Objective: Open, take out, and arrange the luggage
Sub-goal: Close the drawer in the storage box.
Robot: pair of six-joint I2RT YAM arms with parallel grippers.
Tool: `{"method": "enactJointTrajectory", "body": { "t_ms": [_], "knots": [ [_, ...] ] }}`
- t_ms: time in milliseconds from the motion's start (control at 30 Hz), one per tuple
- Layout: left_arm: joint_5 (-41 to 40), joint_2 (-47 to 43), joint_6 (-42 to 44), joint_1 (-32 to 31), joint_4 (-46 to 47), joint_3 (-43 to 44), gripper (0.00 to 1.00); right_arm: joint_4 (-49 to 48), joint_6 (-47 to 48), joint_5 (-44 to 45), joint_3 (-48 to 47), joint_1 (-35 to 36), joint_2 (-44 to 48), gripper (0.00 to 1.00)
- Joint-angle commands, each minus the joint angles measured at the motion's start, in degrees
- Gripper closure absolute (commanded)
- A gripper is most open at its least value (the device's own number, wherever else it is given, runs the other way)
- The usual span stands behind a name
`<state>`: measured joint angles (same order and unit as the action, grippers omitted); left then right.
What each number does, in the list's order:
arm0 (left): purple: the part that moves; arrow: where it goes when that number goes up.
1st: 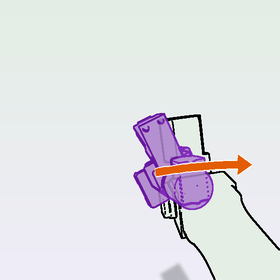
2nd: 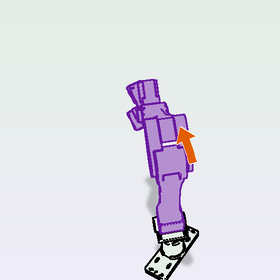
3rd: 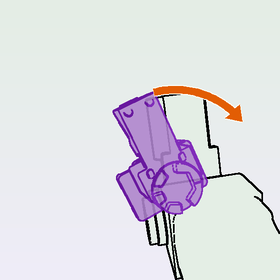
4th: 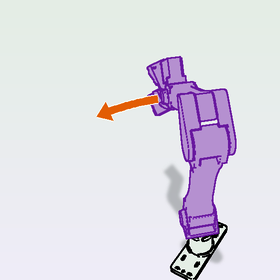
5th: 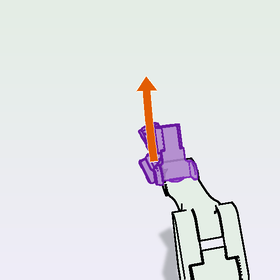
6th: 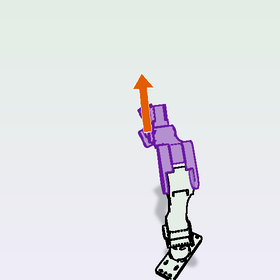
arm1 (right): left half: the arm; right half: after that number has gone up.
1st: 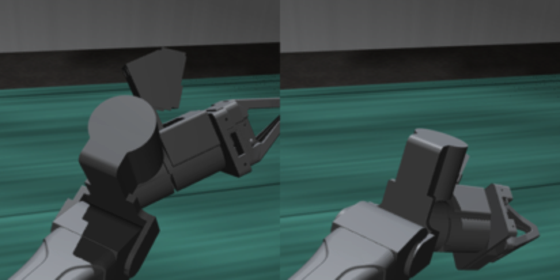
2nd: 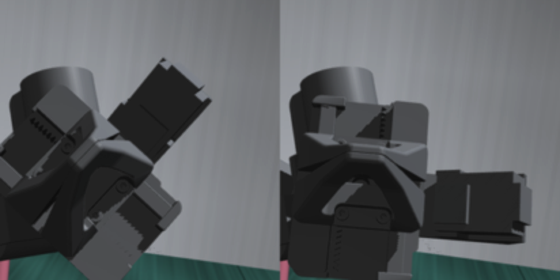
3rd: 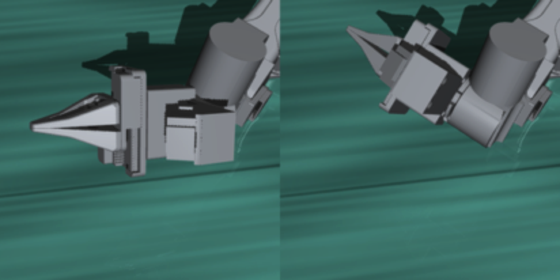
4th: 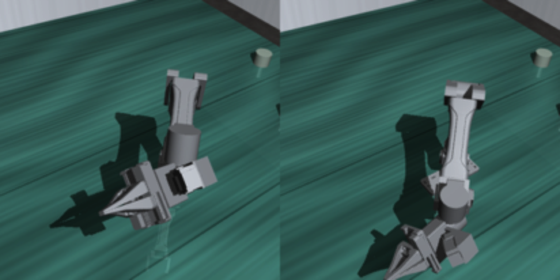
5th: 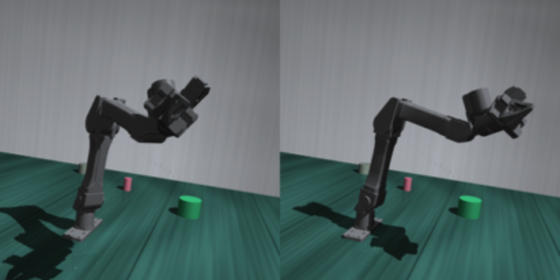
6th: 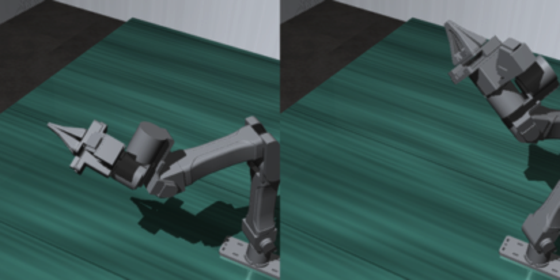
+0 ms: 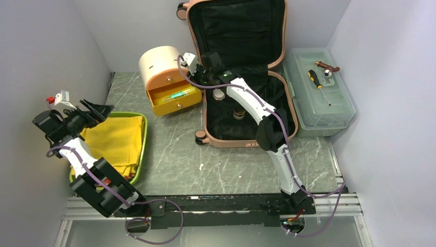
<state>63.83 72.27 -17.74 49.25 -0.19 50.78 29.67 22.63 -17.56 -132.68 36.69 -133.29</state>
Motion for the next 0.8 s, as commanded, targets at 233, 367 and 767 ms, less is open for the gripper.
{"method": "enactJointTrajectory", "body": {
  "t_ms": [233,367,767],
  "knots": [
    [2.1,-0.2,-0.7,0.4,3.0,-0.7,0.01,4.0,27.0,7.1,6.0,3.3,7.6,0.49],
    [2.0,-0.4,-0.4,0.4,2.5,-0.5,0.01,5.2,32.4,9.6,3.8,4.4,5.2,0.45],
    [2.0,-0.4,0.1,0.5,2.3,-0.5,0.01,15.1,48.3,9.9,-6.0,4.9,-2.9,0.41]
  ]
}}
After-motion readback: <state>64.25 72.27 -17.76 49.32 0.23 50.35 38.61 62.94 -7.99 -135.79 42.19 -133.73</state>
